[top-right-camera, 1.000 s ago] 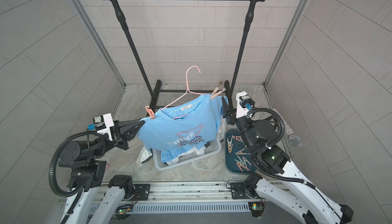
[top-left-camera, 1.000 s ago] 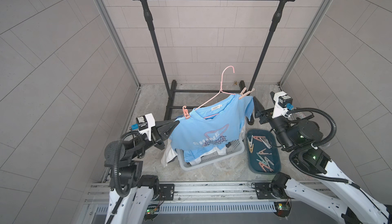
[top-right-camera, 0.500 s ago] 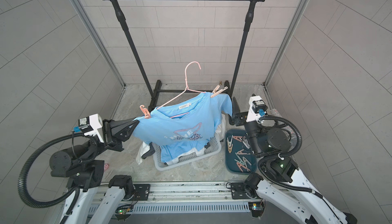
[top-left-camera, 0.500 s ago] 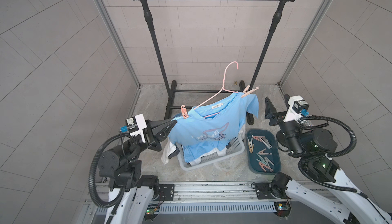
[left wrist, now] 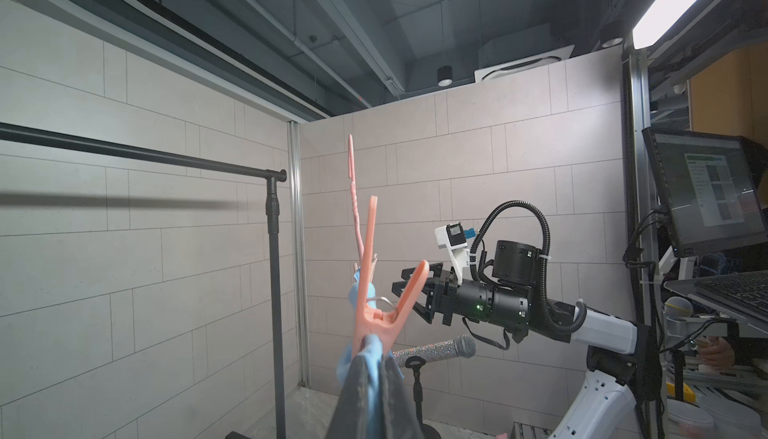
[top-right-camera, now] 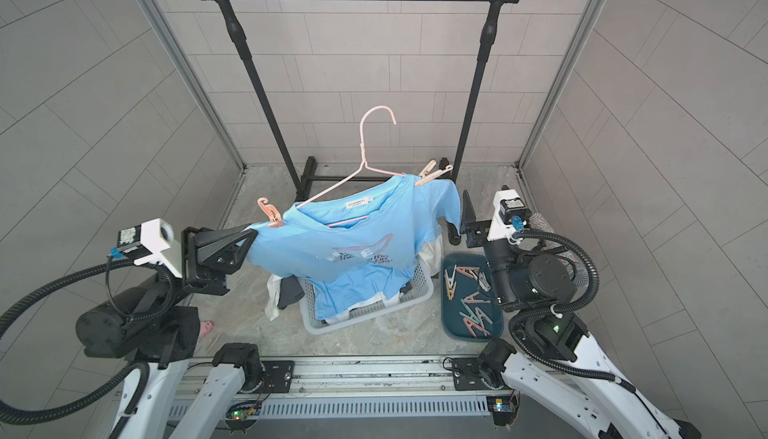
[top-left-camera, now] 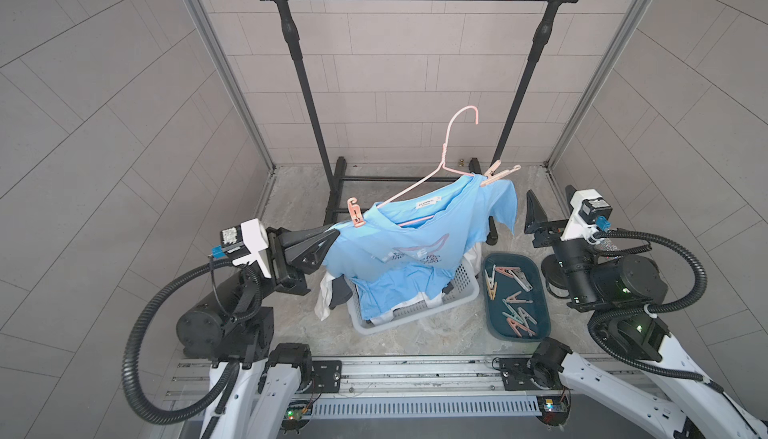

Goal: Use clothespins to secure the t-shirt on both sides of the hanger
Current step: Hang the hanger on the clothesline.

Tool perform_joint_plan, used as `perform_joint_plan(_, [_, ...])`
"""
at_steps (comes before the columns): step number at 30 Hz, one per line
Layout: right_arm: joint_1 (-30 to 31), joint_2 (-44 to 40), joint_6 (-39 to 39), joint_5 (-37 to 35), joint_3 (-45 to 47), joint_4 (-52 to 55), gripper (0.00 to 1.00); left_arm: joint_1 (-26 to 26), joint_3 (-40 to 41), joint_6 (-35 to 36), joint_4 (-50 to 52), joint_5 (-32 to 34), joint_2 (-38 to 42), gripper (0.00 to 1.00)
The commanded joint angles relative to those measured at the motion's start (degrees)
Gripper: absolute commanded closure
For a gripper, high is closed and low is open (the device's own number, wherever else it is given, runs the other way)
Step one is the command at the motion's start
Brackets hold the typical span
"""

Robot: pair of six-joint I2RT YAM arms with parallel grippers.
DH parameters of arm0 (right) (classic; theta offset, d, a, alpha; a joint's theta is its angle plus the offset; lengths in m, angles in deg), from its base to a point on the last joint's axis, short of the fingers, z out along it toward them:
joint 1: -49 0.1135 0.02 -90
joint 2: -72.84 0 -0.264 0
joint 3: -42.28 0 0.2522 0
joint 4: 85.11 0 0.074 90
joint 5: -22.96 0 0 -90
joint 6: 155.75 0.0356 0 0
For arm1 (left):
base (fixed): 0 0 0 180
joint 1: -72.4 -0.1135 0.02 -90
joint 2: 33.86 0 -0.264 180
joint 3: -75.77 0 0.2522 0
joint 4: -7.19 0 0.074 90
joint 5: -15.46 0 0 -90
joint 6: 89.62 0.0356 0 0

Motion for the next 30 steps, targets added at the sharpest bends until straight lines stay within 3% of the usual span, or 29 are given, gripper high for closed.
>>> perform_joint_plan(1, [0.06,-1.36,-0.66,-0.72,0.22,-0.01,0.23,-0.13,-4.3,-2.98,-8.49,5.86,0.47,1.0])
perform_joint_plan(13, [0.03,-5.23,0.2,5.08,1.89,3.75,0.16,-0.13,-9.81,-5.46,-10.28,10.8,-2.43,1.0])
perform_joint_plan(22, [0.07,-6.32,4.77,22.81,5.93,8.78,0.11,-0.13,-13.31,-7.56,-12.75,16.42,-5.5,1.0])
perform_joint_plan(26, [0.08,-3.69,8.76,33.09,9.31,8.27,0.09,-0.13,-14.82,-7.79,-13.47,18.79,-6.7,1.0])
perform_joint_plan(30, [0.11,0.42,13.43,39.06,12.85,4.16,0.11,-0.13,-16.48,-7.22,-12.87,20.92,-7.82,1.0])
